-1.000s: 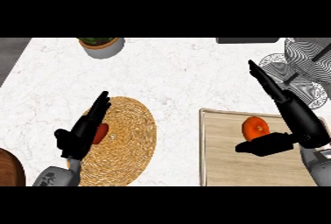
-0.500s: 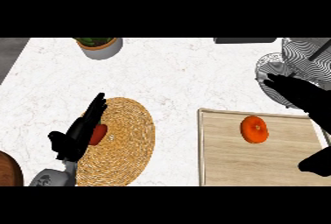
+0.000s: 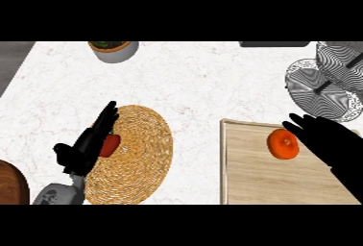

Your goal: Pick the squash from the tray and place it in the tiered basket

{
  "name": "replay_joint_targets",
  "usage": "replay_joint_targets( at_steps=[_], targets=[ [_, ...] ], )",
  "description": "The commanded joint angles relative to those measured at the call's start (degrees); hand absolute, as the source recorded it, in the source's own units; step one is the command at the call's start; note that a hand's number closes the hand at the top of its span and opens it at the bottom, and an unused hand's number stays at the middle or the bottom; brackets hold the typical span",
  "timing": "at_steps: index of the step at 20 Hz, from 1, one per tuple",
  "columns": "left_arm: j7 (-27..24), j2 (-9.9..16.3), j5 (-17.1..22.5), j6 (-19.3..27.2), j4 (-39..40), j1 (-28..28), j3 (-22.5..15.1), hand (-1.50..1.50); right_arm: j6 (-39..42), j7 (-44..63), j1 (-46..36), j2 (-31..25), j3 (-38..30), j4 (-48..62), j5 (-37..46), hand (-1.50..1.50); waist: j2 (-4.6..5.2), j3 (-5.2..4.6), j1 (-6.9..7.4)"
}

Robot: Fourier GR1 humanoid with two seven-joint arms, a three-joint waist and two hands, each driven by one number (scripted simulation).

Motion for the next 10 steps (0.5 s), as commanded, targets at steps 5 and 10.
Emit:
replay_joint_targets(
  at_steps=[5, 10],
  targets=[
    [-0.72, -4.03, -4.10, 2.53, -1.16, 2.37, -2.30, 0.00, -2.08, 1.67, 4.99, 5.24, 1.27, 0.80, 15.73, -1.50, 0.15, 0.10, 0.52],
    [0.59, -4.59, -5.17, 1.91, -0.77, 0.70, -1.57, 0.00, 2.61, 4.83, 3.56, 10.75, 2.75, 6.21, 17.95, -1.50, 0.19, 0.08, 0.63]
  ],
)
